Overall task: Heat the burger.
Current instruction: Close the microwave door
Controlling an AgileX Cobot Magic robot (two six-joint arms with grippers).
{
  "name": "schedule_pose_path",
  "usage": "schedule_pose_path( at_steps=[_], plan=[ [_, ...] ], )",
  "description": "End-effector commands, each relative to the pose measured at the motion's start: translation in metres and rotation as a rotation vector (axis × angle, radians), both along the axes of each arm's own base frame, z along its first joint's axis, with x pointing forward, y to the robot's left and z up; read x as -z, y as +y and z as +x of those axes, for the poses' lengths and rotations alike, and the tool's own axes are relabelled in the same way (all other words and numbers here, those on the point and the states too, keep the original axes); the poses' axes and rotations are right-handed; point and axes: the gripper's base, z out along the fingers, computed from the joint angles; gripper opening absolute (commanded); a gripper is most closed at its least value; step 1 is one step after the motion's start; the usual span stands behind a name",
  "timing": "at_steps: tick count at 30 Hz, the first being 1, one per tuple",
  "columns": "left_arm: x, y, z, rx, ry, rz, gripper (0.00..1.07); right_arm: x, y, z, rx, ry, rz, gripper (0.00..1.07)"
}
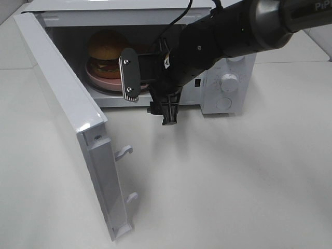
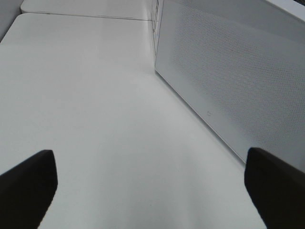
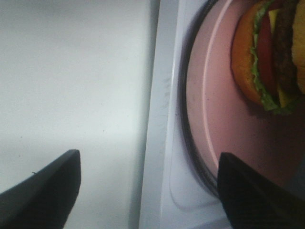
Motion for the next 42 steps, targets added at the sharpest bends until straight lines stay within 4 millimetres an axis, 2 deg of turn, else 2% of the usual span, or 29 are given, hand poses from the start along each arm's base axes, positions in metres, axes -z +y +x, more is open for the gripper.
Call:
schedule_pose_path(
  at_steps=[1, 9, 11, 16, 19, 21, 24, 26, 35, 42],
  plan=[
    [-0.001, 0.000, 0.000, 0.002, -0.017, -0.008, 1.00, -0.016, -0.007, -0.009, 0.040, 0.001, 0.050, 0.80],
    [-0.001, 0.000, 0.000, 0.002, -0.017, -0.008, 1.00, -0.028, -0.018, -0.023, 0.104, 0.034, 0.106, 0.78],
    [-0.001, 0.000, 0.000, 0.002, -0.017, -0.008, 1.00, -0.036, -0.030, -0.031, 0.169, 0.061, 0.152, 0.78],
    [-0.001, 0.000, 0.000, 0.002, -0.017, -0.008, 1.00, -0.049, -0.043, -0.047, 0.283, 0.124, 0.242, 0.77],
    [-0.001, 0.000, 0.000, 0.002, -0.017, -0.008, 1.00, -0.051, -0.044, -0.049, 0.303, 0.134, 0.260, 0.77],
    [-0.001, 0.000, 0.000, 0.002, -0.017, -0.008, 1.00, -0.060, -0.057, -0.061, 0.381, 0.168, 0.323, 0.77],
    [-0.001, 0.000, 0.000, 0.002, -0.017, -0.008, 1.00, -0.060, -0.060, -0.063, 0.404, 0.181, 0.333, 0.77],
    [-0.001, 0.000, 0.000, 0.002, -0.017, -0.008, 1.00, -0.066, -0.071, -0.075, 0.484, 0.232, 0.341, 0.77],
    [-0.001, 0.000, 0.000, 0.002, -0.017, -0.008, 1.00, -0.082, -0.090, -0.096, 0.675, 0.341, 0.367, 0.76],
    [-0.001, 0.000, 0.000, 0.002, -0.017, -0.008, 1.00, -0.097, -0.108, -0.116, 0.804, 0.409, 0.324, 0.76]
  ],
)
